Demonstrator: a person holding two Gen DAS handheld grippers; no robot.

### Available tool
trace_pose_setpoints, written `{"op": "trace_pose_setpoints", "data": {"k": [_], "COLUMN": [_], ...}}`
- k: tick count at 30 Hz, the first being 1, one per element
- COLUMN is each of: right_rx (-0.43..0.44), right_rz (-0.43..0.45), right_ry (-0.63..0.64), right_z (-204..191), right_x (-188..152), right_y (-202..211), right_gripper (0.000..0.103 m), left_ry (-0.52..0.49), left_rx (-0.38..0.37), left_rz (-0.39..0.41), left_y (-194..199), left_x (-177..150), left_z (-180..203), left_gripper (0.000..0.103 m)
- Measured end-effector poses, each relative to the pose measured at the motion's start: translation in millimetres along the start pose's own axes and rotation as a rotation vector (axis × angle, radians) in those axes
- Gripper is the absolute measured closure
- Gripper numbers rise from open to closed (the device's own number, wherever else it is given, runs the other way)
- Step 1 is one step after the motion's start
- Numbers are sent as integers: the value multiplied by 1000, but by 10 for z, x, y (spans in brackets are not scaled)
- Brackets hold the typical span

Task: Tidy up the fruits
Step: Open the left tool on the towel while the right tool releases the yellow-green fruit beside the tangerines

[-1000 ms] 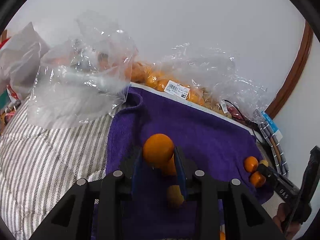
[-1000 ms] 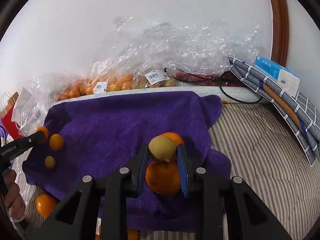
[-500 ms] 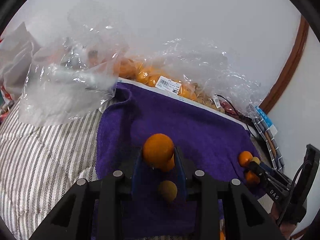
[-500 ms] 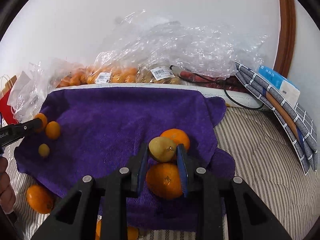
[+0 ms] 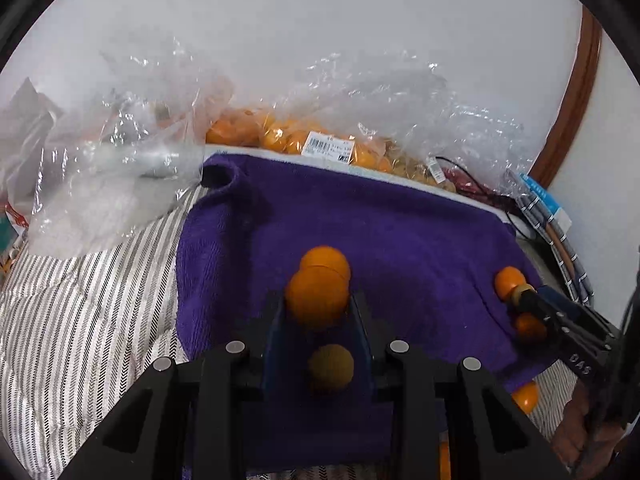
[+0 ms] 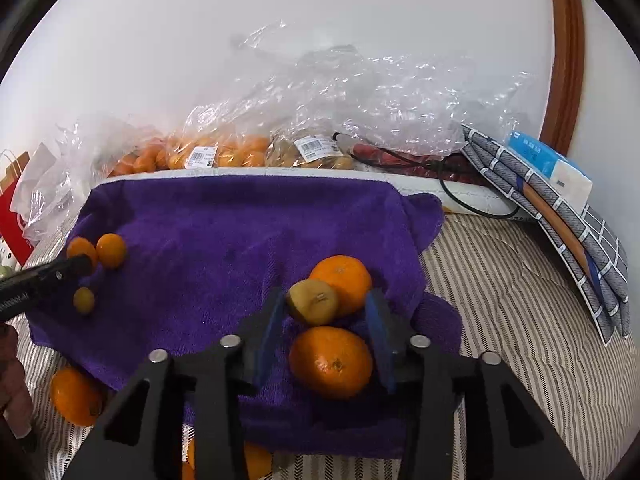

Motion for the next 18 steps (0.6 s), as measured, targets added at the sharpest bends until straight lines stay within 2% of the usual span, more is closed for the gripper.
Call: {"op": "trace_pose_setpoints", "data": {"k": [5, 9, 13, 18], "right_rx": [-8, 53, 95, 119], "right_rz": [8, -15, -39, -78], "right_ry": [-28, -43, -31, -19], "right_z": [58, 46, -53, -196], "right_x": [-36, -191, -395, -582], "right_y": [156, 318, 453, 499], "right_gripper": [55, 55, 55, 55], "left_ry": [1, -13, -23, -37], "left_rx": [13, 26, 7, 12], "left_rz": [-10, -19, -12, 15], "left_y": [-38, -47, -13, 63], "left_x": [-11, -25, -36, -64], "left_z": [-23, 5, 34, 41], "left_gripper": [72, 71, 62, 61]}}
Point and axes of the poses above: each gripper's, at about its wrist camera, not at the fingertips, and y roughly against the way its jaws point, z to its right, x to its top, the point moved 4 cm from there along -y, roughly the way its jaws point, and after that the axes turned 12 degrees about -z, right-handed, at the moved point
